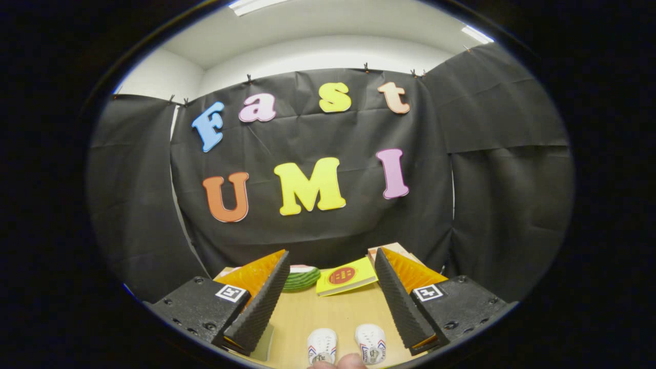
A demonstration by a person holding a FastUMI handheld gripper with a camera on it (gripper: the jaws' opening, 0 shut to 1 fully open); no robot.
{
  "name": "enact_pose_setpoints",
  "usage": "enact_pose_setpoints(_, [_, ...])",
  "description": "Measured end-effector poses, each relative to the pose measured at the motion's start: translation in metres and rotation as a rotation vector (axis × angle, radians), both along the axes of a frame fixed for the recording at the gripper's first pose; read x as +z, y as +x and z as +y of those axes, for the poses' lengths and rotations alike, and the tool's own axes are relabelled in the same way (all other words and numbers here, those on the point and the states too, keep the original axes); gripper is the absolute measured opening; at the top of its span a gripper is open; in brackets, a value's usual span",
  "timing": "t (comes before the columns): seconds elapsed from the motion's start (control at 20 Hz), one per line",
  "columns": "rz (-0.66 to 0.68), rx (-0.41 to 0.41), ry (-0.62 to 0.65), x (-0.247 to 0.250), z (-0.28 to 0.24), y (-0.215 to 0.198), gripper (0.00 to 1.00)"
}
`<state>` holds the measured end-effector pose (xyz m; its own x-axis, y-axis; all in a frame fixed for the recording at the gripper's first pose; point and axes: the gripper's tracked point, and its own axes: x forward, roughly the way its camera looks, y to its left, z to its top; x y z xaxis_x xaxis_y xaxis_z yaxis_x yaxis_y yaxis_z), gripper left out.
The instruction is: Open the storage box then place both shoes into the box .Put the left shoe in first, then the right shoe, with the right side of both shoes facing outward in a uniform manner.
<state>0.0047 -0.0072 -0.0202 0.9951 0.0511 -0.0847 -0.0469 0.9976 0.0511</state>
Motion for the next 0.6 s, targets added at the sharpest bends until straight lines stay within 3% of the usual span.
enact_pose_setpoints(0.35, [0.046, 0.059, 0.023, -0.017, 0.015, 0.0, 1.0])
enact_pose_setpoints(0.6, [0.188, 0.189, 0.066, -0.068, 0.045, -0.002, 1.0])
